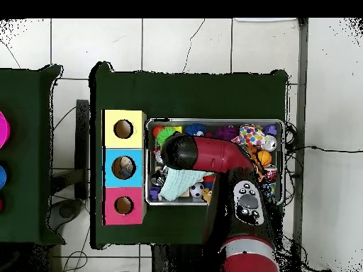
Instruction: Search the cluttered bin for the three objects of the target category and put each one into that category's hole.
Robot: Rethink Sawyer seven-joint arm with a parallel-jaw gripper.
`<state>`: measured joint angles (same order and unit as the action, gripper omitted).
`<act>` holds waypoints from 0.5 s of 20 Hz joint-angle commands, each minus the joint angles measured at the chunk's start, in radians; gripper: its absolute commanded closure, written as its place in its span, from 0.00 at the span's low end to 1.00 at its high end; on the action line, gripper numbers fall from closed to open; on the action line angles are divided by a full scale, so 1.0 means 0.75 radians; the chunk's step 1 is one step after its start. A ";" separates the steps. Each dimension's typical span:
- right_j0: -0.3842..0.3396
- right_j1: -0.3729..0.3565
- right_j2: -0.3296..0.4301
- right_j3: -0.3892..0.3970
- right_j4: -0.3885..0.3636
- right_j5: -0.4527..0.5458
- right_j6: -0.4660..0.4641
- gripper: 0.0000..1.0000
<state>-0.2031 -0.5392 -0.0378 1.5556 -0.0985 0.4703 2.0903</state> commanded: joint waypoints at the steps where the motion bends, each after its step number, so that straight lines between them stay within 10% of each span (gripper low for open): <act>1: 0.042 -0.033 -0.042 0.161 0.065 -0.037 0.285 0.00; 10: -0.027 0.065 -0.009 0.221 0.010 -0.262 0.218 0.00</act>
<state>-0.1779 -0.5622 -0.0586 1.6255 -0.0885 0.4183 2.0903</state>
